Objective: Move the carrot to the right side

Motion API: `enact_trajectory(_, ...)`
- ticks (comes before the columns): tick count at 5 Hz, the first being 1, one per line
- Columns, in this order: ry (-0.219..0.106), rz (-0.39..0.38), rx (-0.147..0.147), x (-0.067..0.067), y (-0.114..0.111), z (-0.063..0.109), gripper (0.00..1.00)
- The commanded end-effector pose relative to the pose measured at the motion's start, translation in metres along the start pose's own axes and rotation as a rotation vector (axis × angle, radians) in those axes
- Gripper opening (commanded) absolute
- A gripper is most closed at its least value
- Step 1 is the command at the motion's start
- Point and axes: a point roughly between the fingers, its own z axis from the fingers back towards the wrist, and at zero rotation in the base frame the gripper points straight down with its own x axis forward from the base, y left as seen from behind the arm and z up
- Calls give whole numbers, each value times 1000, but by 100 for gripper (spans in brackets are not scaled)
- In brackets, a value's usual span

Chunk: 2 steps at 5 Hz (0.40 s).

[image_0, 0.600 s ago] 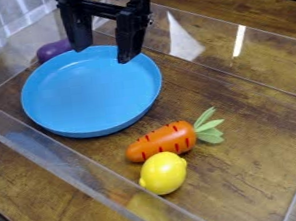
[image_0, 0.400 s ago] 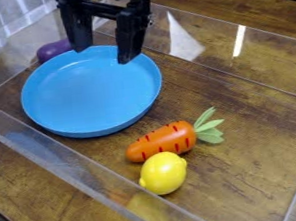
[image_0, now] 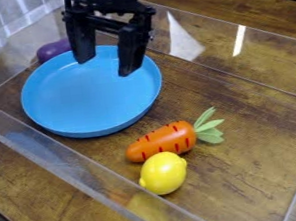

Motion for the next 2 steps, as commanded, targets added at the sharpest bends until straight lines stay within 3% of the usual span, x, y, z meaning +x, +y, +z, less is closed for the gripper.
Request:
enact_trajectory(1, -64, 4, 12, 6, 7, 24, 100)
enact_trajectory(2, -66, 11, 8, 5, 10, 29, 100)
